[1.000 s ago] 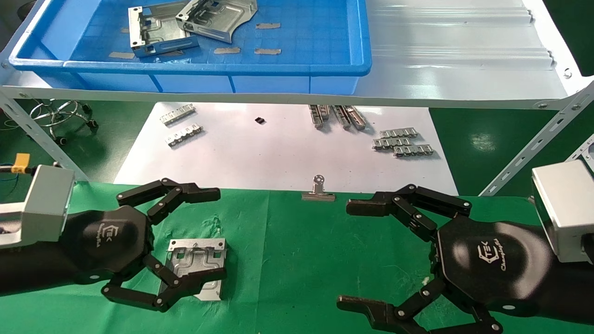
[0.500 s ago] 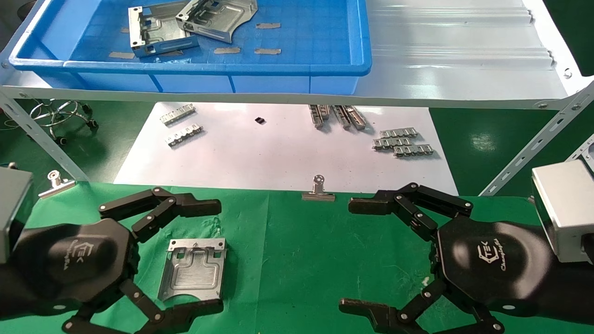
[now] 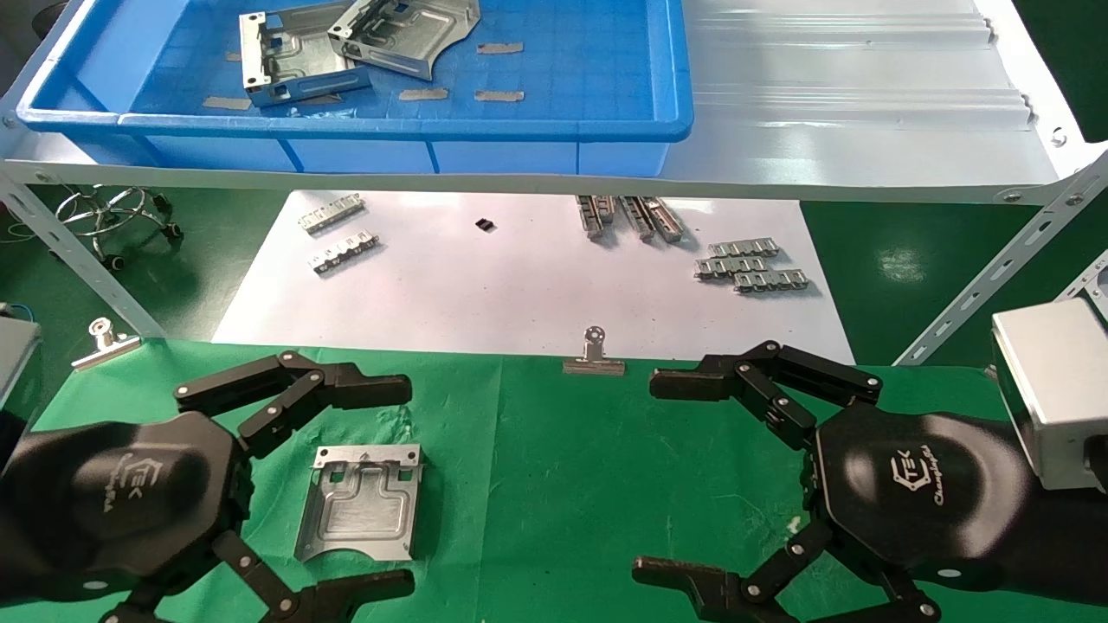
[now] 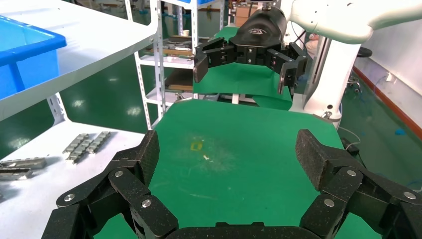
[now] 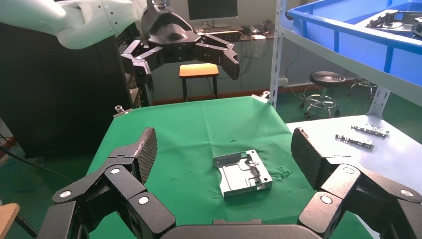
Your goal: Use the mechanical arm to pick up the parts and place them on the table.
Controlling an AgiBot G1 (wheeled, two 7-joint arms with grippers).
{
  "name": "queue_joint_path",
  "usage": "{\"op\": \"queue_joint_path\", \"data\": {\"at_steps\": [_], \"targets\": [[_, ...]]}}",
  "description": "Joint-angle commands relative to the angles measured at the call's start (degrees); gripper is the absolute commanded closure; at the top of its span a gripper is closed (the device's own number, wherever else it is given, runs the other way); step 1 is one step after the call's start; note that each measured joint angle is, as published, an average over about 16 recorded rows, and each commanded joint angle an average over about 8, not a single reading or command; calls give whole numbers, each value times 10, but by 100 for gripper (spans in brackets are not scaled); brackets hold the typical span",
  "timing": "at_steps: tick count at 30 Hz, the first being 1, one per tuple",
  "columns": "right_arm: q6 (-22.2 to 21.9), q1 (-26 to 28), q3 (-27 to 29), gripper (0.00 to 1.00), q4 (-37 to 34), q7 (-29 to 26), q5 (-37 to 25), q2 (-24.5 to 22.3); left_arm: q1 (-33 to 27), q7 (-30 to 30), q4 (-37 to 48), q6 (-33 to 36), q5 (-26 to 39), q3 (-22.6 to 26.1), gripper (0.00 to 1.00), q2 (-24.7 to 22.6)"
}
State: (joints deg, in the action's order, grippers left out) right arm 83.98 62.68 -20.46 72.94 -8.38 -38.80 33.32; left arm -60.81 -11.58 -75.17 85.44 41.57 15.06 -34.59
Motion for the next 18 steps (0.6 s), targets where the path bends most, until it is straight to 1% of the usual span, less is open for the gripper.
{"op": "queue_joint_path", "data": {"at_steps": [1,18], "targets": [[0,0,0,0,0,0,0,0,-1,2,3,0,0,2,0,-1],[0,0,0,0,0,0,0,0,-6,7,13,2,2,8,0,-3]]}}
